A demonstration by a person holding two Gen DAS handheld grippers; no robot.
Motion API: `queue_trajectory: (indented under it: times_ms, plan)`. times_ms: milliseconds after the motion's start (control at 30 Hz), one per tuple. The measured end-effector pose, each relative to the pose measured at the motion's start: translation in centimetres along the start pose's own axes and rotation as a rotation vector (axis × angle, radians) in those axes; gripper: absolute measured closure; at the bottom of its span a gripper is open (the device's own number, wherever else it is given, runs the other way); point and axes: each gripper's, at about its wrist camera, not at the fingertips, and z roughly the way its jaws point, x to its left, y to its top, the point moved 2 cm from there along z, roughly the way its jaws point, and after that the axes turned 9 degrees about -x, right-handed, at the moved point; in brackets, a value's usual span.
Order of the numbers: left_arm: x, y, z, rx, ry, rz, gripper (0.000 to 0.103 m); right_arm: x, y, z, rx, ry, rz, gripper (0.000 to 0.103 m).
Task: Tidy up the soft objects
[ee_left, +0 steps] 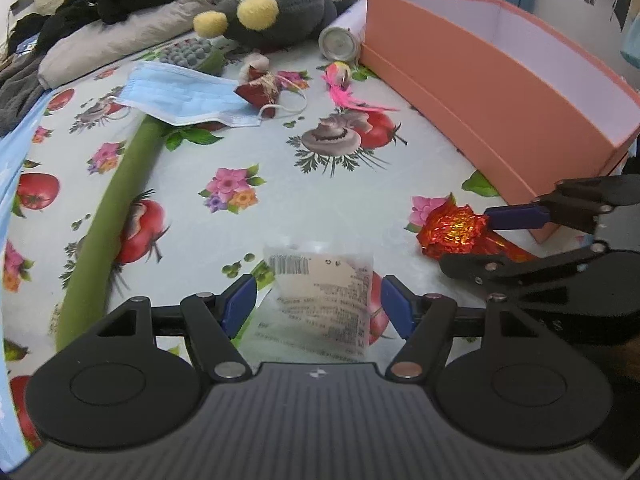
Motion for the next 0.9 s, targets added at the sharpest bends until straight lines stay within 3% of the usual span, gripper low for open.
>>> queue_trajectory:
  times_ms: [400,567,900]
  plan:
    - [-1.2,-0.9,3.3,0.061,0.03,0.092,0.034,-0.1,-0.8,0.6,0.021,0.011,-0.016,0.046]
    - [-0.9,-1.2,3.5,0.051,0.045,0.067,0.05,-0.1,-0.8,0.6,0.017,0.01,-0.012,0.046]
    - [-1.0,-0.7,2.0,0.007,0.045,-0.026,0.054,-0.2,0.4,-0.6,-0.012,0.002,0.007,0.048]
